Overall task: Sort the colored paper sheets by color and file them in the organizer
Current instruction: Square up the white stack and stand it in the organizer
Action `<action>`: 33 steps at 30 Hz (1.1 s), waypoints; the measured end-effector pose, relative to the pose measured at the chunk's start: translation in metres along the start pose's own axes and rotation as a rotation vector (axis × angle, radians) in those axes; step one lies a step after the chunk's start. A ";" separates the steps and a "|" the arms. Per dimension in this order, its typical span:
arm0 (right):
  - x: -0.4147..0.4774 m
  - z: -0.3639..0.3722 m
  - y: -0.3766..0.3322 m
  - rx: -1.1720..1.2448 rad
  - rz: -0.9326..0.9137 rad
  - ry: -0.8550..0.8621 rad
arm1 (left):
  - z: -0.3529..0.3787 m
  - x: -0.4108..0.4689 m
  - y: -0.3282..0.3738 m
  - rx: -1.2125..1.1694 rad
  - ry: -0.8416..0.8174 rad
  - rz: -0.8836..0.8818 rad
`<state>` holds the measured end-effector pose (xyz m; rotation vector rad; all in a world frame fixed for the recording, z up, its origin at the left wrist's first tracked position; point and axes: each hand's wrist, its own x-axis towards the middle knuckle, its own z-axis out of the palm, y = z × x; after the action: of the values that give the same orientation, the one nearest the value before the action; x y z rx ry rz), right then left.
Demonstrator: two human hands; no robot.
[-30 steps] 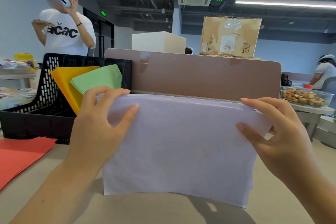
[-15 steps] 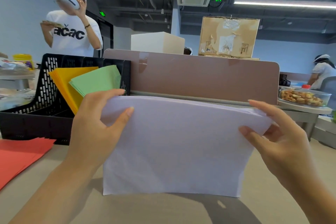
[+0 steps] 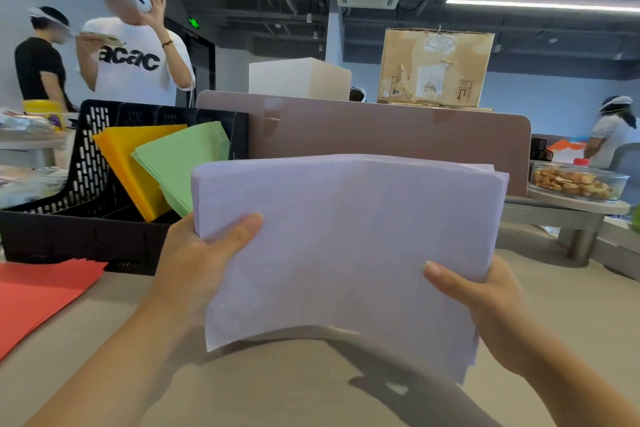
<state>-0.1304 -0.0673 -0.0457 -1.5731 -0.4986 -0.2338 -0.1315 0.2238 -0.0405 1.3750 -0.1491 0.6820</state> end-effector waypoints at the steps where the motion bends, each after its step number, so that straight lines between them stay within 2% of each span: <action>1: -0.002 0.000 0.004 0.019 0.029 -0.017 | -0.003 0.001 -0.006 -0.055 -0.044 -0.051; 3: -0.005 -0.001 0.023 0.030 0.125 -0.006 | -0.010 0.003 -0.023 -0.126 -0.127 -0.182; 5: -0.010 -0.001 0.043 0.054 0.182 0.048 | -0.011 -0.002 -0.035 -0.145 -0.123 -0.294; 9: -0.013 0.000 0.061 0.024 0.169 0.117 | -0.012 -0.007 -0.048 -0.139 -0.071 -0.335; 13: -0.017 0.001 0.063 0.046 0.238 0.103 | -0.017 -0.009 -0.055 -0.111 -0.147 -0.366; 17: -0.015 -0.001 0.058 0.021 0.266 0.087 | -0.013 -0.005 -0.051 -0.019 -0.091 -0.303; 21: -0.013 -0.007 0.048 0.083 0.295 0.056 | -0.018 0.003 -0.048 -0.070 -0.158 -0.281; 24: -0.011 -0.002 0.045 0.118 0.282 0.115 | -0.014 0.000 -0.046 0.010 -0.134 -0.261; 27: -0.008 0.001 0.032 0.118 0.231 0.161 | -0.014 0.002 -0.041 0.015 -0.108 -0.197; 31: -0.007 0.001 0.013 0.140 0.119 0.126 | -0.018 0.005 -0.023 -0.143 -0.161 -0.183; 33: -0.007 0.003 0.010 0.123 0.084 0.147 | -0.013 0.002 -0.019 -0.109 -0.135 -0.148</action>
<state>-0.1327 -0.0652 -0.0577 -1.4413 -0.3255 -0.2474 -0.1238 0.2358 -0.0590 1.3129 -0.1871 0.4509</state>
